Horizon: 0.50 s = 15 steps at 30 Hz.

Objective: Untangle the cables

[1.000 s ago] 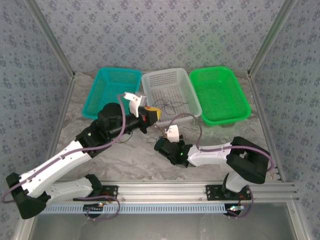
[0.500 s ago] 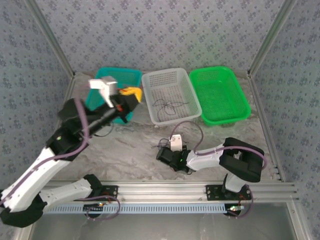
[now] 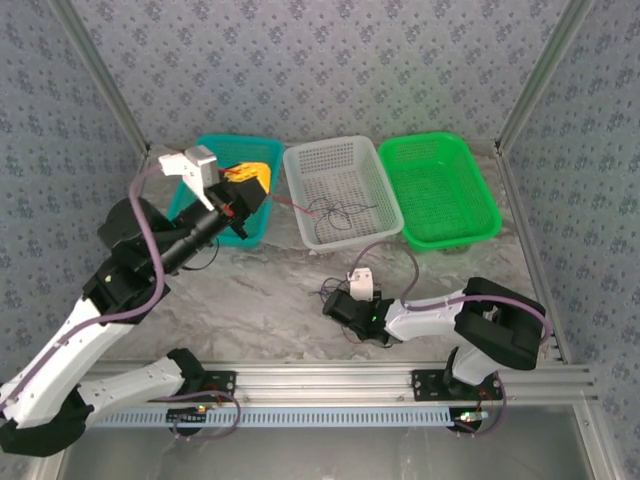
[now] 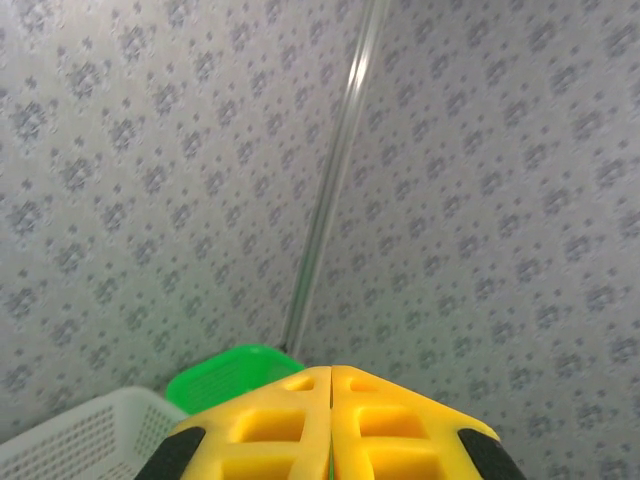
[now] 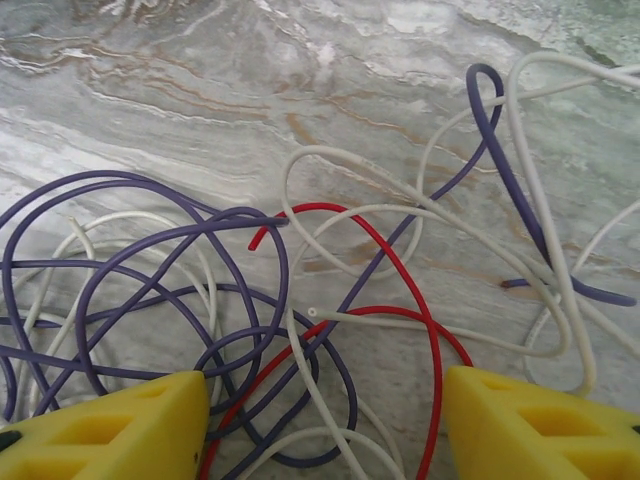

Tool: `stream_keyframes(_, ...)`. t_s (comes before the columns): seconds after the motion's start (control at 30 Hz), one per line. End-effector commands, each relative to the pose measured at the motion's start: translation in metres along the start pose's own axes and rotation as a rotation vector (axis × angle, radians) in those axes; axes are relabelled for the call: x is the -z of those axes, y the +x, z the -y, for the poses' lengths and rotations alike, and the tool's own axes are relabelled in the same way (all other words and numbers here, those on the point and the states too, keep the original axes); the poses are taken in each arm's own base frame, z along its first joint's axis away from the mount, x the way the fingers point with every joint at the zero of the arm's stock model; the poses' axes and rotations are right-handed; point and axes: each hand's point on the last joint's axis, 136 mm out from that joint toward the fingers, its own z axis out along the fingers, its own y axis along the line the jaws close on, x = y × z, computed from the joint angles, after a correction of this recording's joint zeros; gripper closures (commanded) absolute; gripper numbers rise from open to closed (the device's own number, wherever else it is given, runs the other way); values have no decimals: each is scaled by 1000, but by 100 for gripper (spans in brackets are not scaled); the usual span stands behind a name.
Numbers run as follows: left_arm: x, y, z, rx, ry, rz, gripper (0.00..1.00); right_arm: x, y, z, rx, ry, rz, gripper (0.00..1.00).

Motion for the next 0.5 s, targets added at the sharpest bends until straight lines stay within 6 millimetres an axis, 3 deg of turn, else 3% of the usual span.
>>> stream_keyframes(0.0, 4, -7, -13, -54, -63, 22, 100, 0, 19, 26, 85, 73, -70, 34)
stream_keyframes(0.13, -1, 6, -38, -80, -158, -16, 100, 1, 12, 21, 85, 60, -59, 32)
stream_keyframes(0.3, -2, 30, -93, -116, -332, -60, 100, 1, 10, 19, 93, 59, -57, 32)
stream_keyframes(0.47, -3, 44, -127, -94, -375, -57, 100, 1, 10, 22, 98, 69, -61, 31)
